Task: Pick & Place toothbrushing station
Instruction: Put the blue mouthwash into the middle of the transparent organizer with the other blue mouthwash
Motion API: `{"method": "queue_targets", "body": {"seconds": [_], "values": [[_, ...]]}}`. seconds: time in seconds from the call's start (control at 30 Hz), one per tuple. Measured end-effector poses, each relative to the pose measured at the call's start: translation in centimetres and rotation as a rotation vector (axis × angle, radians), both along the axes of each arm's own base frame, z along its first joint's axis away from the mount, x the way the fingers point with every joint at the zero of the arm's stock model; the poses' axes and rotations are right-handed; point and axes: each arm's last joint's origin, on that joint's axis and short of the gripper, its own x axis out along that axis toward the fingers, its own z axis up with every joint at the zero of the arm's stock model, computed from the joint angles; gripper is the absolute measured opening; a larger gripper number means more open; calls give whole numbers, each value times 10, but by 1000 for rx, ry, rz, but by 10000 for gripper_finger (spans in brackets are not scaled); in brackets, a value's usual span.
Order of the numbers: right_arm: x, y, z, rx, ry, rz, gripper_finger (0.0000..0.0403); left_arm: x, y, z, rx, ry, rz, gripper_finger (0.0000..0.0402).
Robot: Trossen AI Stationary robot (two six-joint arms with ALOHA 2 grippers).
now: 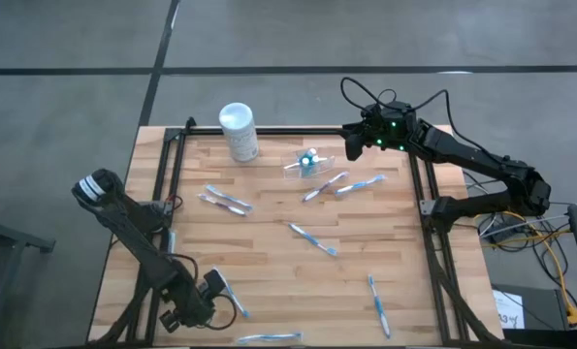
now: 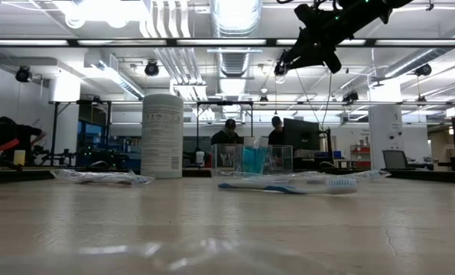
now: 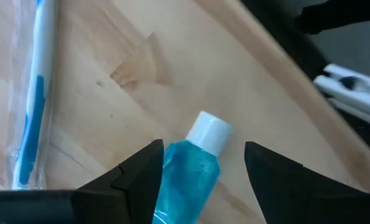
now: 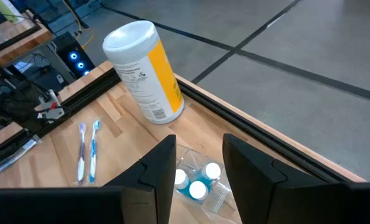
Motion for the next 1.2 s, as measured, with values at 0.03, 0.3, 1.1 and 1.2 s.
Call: {"method": "queue_targets", "body": {"seconds": [0.03,0.3,1.1,1.2], "values": [[0,0,0,0,0,0,128,0,0,-2,9,0,3,229],[0,0,0,0,0,0,128,1,-2,-13,51,18,2,229],[0,0,0,0,0,0,128,2,-8,-20,41,15,-37,115],[0,0,0,0,0,0,128,2,-8,-20,42,15,-37,102]]}}
